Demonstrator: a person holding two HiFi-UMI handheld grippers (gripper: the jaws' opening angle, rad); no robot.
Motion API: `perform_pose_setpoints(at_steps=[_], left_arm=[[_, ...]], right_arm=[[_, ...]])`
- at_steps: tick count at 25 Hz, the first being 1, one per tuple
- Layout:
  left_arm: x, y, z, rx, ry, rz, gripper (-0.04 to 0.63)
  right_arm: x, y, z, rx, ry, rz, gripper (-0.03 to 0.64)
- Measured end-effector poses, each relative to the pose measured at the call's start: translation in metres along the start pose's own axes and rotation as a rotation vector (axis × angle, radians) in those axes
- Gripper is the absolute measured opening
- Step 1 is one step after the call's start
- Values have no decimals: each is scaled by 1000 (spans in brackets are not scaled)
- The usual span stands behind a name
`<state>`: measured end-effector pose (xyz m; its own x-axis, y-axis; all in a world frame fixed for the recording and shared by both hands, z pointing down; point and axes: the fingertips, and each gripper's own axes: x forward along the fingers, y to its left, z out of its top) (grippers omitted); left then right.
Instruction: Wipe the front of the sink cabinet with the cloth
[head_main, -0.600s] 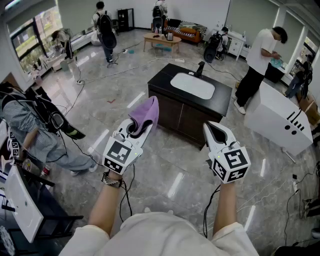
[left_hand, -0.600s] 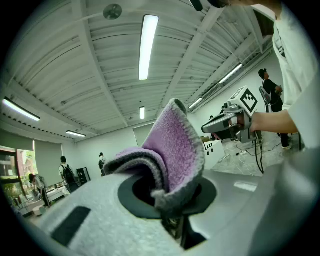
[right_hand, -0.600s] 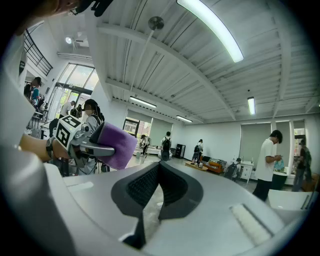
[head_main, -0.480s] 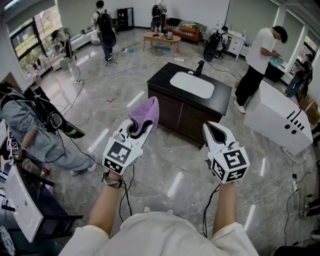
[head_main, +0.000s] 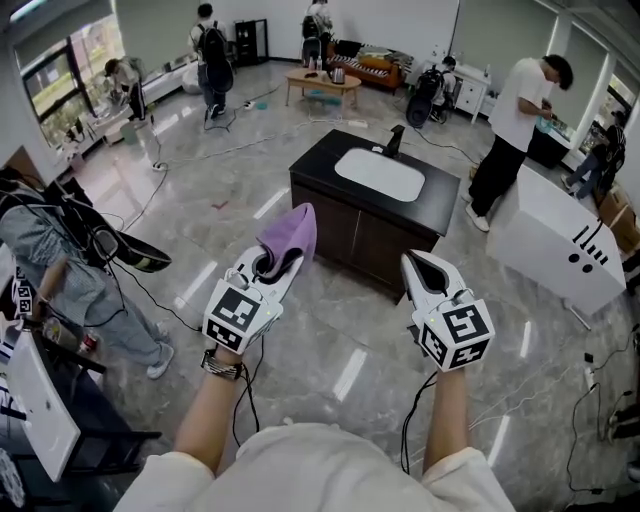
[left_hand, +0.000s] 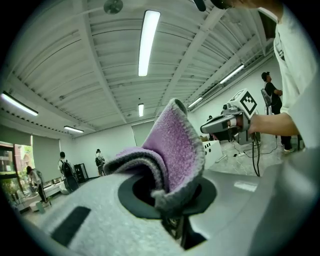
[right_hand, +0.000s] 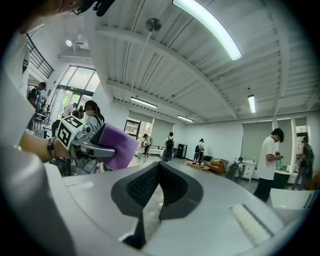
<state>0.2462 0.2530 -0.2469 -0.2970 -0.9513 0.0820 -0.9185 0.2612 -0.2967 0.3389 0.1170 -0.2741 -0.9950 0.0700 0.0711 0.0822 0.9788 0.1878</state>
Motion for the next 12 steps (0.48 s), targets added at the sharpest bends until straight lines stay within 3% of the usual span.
perform_pose_setpoints(at_steps=[12], left_arm=[[17, -25, 1, -23, 26, 56, 50]], right_arm=[[-12, -21, -21, 17, 17, 85, 5]])
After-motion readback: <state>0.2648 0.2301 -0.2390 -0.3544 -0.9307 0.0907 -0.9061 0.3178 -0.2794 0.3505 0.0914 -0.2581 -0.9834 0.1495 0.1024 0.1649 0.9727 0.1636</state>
